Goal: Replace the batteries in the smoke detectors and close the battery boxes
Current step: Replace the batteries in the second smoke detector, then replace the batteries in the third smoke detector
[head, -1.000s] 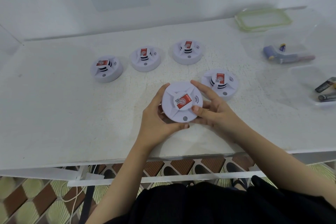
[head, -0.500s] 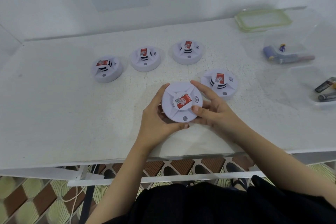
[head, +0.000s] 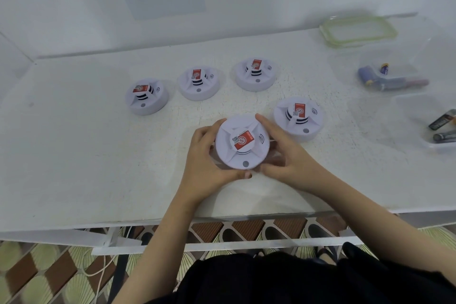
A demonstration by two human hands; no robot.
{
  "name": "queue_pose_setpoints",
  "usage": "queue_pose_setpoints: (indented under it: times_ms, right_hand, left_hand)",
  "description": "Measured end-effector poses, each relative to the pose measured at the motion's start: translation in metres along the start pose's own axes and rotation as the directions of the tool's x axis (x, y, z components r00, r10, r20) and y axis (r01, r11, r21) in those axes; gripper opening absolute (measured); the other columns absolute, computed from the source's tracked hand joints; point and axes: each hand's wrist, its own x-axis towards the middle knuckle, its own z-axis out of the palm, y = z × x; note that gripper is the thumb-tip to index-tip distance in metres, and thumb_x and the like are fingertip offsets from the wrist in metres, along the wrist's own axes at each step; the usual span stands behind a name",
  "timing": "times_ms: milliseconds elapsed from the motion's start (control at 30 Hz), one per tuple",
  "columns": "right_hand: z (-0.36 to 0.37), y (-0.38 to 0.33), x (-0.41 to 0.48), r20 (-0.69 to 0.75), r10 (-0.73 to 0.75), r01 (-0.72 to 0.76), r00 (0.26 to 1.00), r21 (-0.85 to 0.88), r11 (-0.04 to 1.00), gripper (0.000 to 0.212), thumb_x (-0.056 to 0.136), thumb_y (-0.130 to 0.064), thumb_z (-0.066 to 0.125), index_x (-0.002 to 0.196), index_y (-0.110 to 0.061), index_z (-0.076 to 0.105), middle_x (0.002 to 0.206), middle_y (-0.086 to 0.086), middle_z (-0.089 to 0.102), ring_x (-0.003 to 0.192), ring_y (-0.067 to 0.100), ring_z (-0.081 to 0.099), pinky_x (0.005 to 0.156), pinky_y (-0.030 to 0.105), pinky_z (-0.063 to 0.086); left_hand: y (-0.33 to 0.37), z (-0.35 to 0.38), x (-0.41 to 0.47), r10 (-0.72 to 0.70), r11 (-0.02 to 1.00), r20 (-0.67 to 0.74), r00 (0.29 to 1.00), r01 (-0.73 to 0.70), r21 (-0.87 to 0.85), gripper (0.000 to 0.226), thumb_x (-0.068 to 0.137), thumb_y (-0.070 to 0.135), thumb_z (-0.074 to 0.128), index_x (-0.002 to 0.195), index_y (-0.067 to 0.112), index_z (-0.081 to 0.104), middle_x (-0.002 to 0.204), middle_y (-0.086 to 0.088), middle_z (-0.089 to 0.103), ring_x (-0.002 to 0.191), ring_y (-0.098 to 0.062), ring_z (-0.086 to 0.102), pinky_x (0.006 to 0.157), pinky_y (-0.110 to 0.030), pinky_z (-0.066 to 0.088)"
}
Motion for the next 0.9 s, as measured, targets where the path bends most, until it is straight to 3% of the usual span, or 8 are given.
queue_pose_setpoints:
  times_ms: [133, 200, 333, 467, 533, 733, 800, 900]
  right_hand:
    - [0.000, 0.003, 0.013, -0.002, -0.077, 0.071, 0.997, -0.345, 0.936, 0.090, 0.078, -0.017, 0.074, 0.149, -0.021, 0.019, 0.131, 0.002, 0.046, 0.106, 0.011, 0.050, 0.083, 0.017, 0.047]
    - [0.000, 0.003, 0.021, 0.004, -0.092, 0.085, 0.996, -0.445, 0.892, 0.088, 0.077, -0.021, 0.075, 0.148, -0.015, 0.023, 0.137, 0.004, 0.042, 0.111, 0.013, 0.047, 0.084, 0.011, 0.040]
    - [0.002, 0.000, 0.033, -0.004, -0.034, 0.028, 0.999, -0.484, 0.875, 0.086, 0.078, -0.025, 0.074, 0.147, -0.013, 0.025, 0.144, 0.003, 0.036, 0.126, 0.016, 0.040, 0.093, 0.019, 0.032]
    - [0.003, -0.003, 0.038, -0.013, 0.003, -0.009, 1.000, -0.474, 0.881, 0.084, 0.080, -0.023, 0.072, 0.148, -0.012, 0.024, 0.139, 0.002, 0.040, 0.104, 0.006, 0.049, 0.083, 0.006, 0.033]
    - [0.001, -0.006, 0.039, 0.014, 0.002, 0.005, 1.000, -0.506, 0.862, 0.078, 0.082, -0.019, 0.067, 0.147, -0.011, 0.026, 0.137, 0.003, 0.042, 0.101, 0.007, 0.051, 0.087, 0.012, 0.039]
    - [-0.030, -0.033, 0.067, -0.163, -0.208, 0.085, 0.964, -0.554, 0.828, 0.041, 0.084, -0.008, 0.057, 0.124, -0.014, 0.059, 0.126, 0.002, 0.056, 0.096, 0.011, 0.053, 0.085, 0.022, 0.040]
    - [-0.046, -0.032, 0.093, -0.214, -0.224, 0.052, 0.951, -0.603, 0.796, 0.039, 0.085, -0.013, 0.059, 0.124, -0.012, 0.058, 0.127, 0.007, 0.056, 0.110, 0.018, 0.052, 0.094, 0.025, 0.036]
    - [-0.068, -0.024, 0.135, -0.246, -0.096, -0.104, 0.964, -0.687, 0.719, 0.060, 0.085, -0.031, 0.063, 0.139, -0.017, 0.041, 0.138, 0.012, 0.044, 0.129, 0.028, 0.037, 0.102, 0.031, 0.029]
  left_hand:
    - [-0.008, -0.015, 0.004, -0.021, 0.998, 0.017, 1.000, 0.020, 0.054, 0.105, 0.038, 0.060, 0.081, 0.134, 0.035, 0.048, 0.119, 0.020, 0.041, 0.113, 0.018, 0.034, 0.092, 0.004, 0.028]
    - [-0.011, -0.021, 0.008, -0.043, 0.992, 0.040, 0.998, 0.038, 0.118, 0.101, 0.036, 0.065, 0.078, 0.129, 0.047, 0.046, 0.115, 0.015, 0.042, 0.110, 0.016, 0.032, 0.090, 0.006, 0.025]
    - [-0.017, -0.026, 0.018, -0.074, 0.974, 0.050, 0.996, 0.062, 0.216, 0.104, 0.033, 0.071, 0.072, 0.129, 0.048, 0.042, 0.105, 0.015, 0.044, 0.099, -0.002, 0.035, 0.085, 0.000, 0.026]
    - [-0.020, -0.026, 0.026, -0.083, 0.965, 0.014, 0.996, 0.077, 0.249, 0.115, 0.032, 0.071, 0.072, 0.137, 0.031, 0.048, 0.103, 0.022, 0.043, 0.102, -0.007, 0.041, 0.084, -0.004, 0.028]
    - [-0.021, -0.027, 0.026, -0.060, 0.966, 0.030, 0.998, 0.050, 0.252, 0.113, 0.036, 0.071, 0.072, 0.138, 0.028, 0.048, 0.106, 0.025, 0.043, 0.104, -0.006, 0.042, 0.087, -0.004, 0.028]
    - [-0.021, -0.035, 0.030, -0.039, 0.984, -0.071, 0.997, 0.050, 0.169, 0.063, 0.088, 0.062, 0.036, 0.130, 0.021, 0.059, 0.119, 0.013, 0.058, 0.113, -0.003, 0.046, 0.093, 0.001, 0.023]
    - [-0.025, -0.039, 0.035, -0.026, 0.964, -0.128, 0.991, 0.059, 0.261, 0.055, 0.094, 0.047, 0.034, 0.125, 0.013, 0.064, 0.122, 0.004, 0.061, 0.113, -0.001, 0.044, 0.096, 0.000, 0.022]
    - [-0.033, -0.042, 0.038, -0.041, 0.919, -0.104, 0.994, 0.079, 0.387, 0.043, 0.092, 0.031, 0.047, 0.123, 0.007, 0.065, 0.130, -0.010, 0.059, 0.122, -0.020, 0.048, 0.103, -0.019, 0.026]
